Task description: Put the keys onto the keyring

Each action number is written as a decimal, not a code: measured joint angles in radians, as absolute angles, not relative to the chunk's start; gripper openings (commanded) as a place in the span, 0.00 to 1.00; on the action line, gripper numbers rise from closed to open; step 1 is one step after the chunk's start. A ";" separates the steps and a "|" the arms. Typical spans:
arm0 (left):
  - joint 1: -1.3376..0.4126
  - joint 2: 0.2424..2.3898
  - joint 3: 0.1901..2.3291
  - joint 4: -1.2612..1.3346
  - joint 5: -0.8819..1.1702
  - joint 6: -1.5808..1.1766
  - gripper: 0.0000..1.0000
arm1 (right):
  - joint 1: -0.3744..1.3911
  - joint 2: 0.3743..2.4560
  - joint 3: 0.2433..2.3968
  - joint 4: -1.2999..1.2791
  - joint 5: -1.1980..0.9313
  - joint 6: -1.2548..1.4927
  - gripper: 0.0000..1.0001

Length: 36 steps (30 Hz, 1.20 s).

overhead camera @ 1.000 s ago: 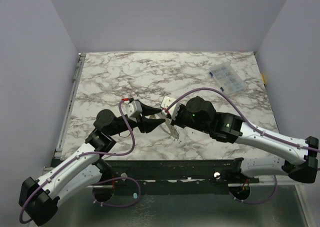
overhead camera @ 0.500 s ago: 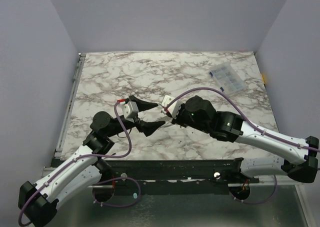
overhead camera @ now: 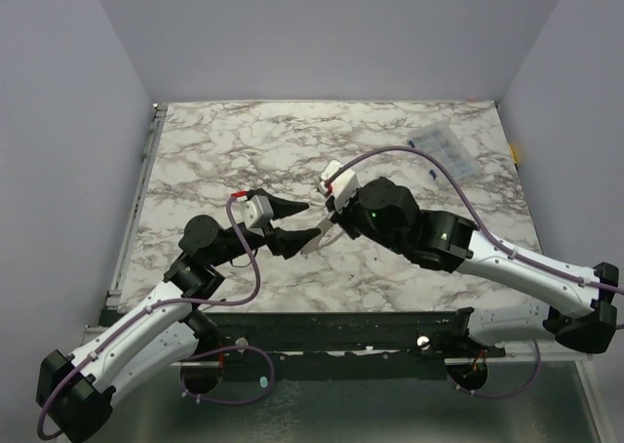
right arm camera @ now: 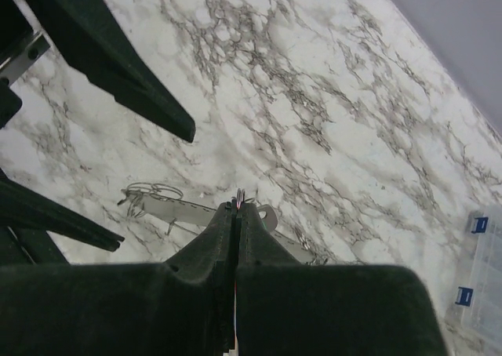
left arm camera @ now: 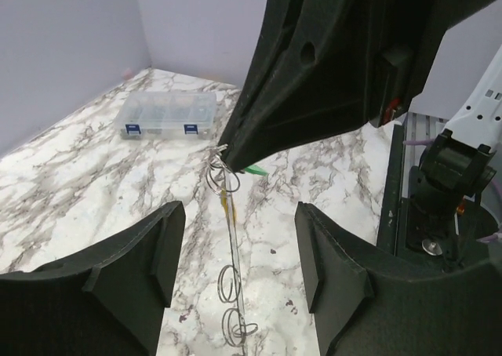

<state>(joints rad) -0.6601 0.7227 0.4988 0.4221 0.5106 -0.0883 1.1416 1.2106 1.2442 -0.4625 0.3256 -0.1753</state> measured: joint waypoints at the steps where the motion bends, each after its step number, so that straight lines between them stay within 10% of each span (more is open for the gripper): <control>1: -0.660 0.728 0.499 0.421 0.511 -0.089 0.63 | 1.142 1.216 1.251 -0.459 0.342 -0.152 0.01; 36: -0.660 0.772 0.499 0.456 0.477 -0.165 0.73 | 1.142 1.314 1.406 -0.458 0.643 0.587 0.01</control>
